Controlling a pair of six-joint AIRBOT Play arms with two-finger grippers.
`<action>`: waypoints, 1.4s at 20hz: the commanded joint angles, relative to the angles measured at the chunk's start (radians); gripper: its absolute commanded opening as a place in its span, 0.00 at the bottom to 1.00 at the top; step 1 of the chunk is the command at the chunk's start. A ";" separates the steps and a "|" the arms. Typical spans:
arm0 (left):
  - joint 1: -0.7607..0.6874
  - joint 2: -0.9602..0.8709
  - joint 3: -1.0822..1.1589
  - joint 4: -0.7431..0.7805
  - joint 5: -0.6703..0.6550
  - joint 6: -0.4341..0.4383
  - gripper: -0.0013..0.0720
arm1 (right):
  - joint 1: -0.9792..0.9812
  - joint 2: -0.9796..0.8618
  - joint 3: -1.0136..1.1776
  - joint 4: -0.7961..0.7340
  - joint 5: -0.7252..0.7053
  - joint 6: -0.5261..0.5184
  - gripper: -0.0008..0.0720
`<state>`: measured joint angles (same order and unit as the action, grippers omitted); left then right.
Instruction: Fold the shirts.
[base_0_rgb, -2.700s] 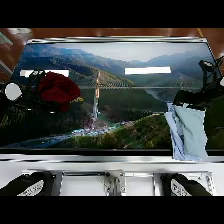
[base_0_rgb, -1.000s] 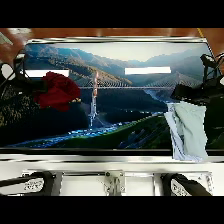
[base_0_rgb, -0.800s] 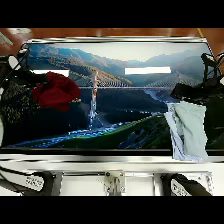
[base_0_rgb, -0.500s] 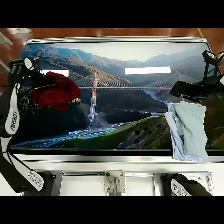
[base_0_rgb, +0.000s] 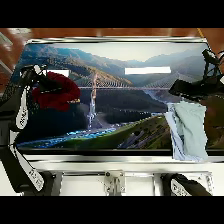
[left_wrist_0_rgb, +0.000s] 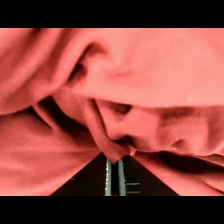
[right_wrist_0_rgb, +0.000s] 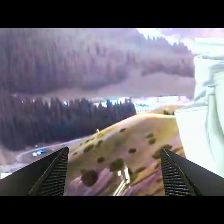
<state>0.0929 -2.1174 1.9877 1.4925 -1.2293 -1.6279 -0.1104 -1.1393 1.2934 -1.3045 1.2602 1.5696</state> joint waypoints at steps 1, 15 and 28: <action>-0.003 0.034 0.012 -0.005 -0.006 0.019 0.07 | 0.001 0.000 0.001 0.006 0.000 0.000 0.95; -0.479 0.689 0.036 -0.062 -0.248 0.127 0.07 | 0.001 0.186 0.080 0.016 0.188 -0.040 0.95; -0.872 0.486 -0.263 -0.264 0.044 0.003 0.98 | 0.001 0.185 0.070 -0.130 0.378 -0.045 0.95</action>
<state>-0.8005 -1.5970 1.7241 1.2446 -1.1847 -1.5955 -0.1085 -0.9451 1.3697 -1.4059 1.6550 1.5249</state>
